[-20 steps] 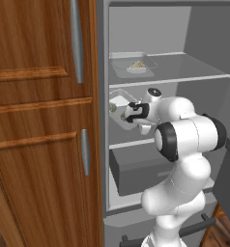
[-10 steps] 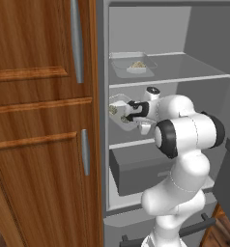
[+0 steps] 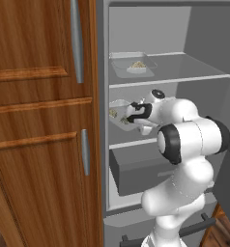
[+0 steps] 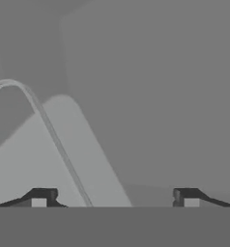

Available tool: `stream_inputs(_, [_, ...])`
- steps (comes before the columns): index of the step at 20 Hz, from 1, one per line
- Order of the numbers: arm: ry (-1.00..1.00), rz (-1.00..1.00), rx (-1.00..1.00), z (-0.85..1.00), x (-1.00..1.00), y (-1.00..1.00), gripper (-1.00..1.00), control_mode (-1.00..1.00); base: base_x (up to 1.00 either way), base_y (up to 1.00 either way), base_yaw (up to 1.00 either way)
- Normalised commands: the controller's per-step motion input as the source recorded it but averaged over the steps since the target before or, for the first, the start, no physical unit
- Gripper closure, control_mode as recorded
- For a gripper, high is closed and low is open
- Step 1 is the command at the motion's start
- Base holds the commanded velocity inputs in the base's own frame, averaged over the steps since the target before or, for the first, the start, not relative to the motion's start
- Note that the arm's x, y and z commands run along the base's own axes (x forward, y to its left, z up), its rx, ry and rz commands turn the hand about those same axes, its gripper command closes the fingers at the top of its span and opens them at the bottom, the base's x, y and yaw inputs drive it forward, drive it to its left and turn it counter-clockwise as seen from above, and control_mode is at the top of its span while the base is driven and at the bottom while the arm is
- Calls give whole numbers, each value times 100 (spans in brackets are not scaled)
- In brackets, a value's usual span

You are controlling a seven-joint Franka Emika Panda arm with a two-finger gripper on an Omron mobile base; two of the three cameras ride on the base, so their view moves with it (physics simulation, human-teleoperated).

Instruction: Place two dumplings into each of the tupperware containers and then place the containers in the fridge.

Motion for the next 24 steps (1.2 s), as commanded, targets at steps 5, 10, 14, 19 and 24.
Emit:
stream_inputs(5, [-4,0,2,42,-30,-1,-100,-100,0,0,0])
stream_inputs(10, [5,0,0,79,-20,2,-100,-100,0,0,0])
stream_inputs(14, [2,0,0,67,-44,2,-100,-100,0,0,0])
stream_inputs(19, [0,0,0,10,-90,0,-100,-100,0,0,0])
stream_inputs(24, [0,6,-2,13,-100,2,-100,-100,0,0,0])
